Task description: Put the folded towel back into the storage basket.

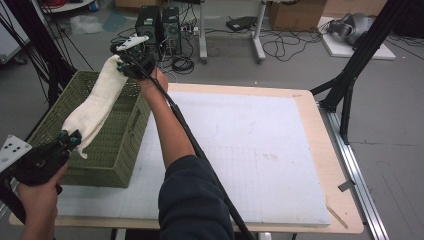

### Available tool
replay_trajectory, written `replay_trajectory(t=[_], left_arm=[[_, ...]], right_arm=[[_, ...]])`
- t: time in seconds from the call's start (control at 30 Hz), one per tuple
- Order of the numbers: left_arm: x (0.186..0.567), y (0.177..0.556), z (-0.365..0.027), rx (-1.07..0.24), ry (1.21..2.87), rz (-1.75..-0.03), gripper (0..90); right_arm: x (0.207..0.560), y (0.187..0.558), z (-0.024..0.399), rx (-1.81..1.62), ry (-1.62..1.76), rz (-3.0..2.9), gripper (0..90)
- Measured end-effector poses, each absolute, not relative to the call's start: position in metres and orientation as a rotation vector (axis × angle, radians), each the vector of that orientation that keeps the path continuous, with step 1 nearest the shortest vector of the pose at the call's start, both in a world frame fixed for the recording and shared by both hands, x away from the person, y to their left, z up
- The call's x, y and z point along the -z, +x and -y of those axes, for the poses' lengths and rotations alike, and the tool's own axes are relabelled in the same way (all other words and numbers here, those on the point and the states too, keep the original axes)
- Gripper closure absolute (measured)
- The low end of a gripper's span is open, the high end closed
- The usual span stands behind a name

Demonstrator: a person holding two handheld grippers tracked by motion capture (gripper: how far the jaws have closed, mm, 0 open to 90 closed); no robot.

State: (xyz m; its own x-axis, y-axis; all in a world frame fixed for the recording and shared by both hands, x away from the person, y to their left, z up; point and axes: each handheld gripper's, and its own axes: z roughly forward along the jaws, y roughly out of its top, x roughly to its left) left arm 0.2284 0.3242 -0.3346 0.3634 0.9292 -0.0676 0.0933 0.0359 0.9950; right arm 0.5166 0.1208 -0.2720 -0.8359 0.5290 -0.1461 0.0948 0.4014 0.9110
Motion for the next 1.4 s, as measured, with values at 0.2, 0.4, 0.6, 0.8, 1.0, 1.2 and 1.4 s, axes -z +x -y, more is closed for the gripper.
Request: replay_trajectory(t=[0.2, 0.4, 0.6, 0.8, 1.0, 1.2, 1.4], left_arm=[[0.335, 0.227, -0.329, -0.863, 1.387, -1.043, 81.6], [0.334, 0.228, -0.334, -0.863, 1.313, -1.131, 45.5], [0.334, 0.23, -0.335, -0.85, 1.303, -1.135, 39.2], [0.334, 0.235, -0.332, -0.804, 1.319, -1.138, 29.3], [0.334, 0.241, -0.319, -0.799, 1.37, -1.087, 27.0], [0.336, 0.247, -0.303, -0.787, 1.402, -1.012, 24.0], [0.333, 0.254, -0.277, -0.722, 1.456, -0.968, 23.0]], right_arm=[[0.286, 0.522, -0.139, -1.418, 0.527, -2.299, 78.4], [0.295, 0.522, -0.154, -1.377, 0.624, -2.258, 42.2], [0.292, 0.514, -0.141, -1.398, 0.604, -2.284, 39.8], [0.288, 0.499, -0.11, -1.439, 0.597, -2.281, 37.7], [0.288, 0.484, -0.07, -1.458, 0.603, -2.29, 34.9], [0.292, 0.468, -0.027, -1.469, 0.634, -2.282, 30.3], [0.294, 0.454, 0.016, -1.495, 0.689, -2.258, 20.8]])
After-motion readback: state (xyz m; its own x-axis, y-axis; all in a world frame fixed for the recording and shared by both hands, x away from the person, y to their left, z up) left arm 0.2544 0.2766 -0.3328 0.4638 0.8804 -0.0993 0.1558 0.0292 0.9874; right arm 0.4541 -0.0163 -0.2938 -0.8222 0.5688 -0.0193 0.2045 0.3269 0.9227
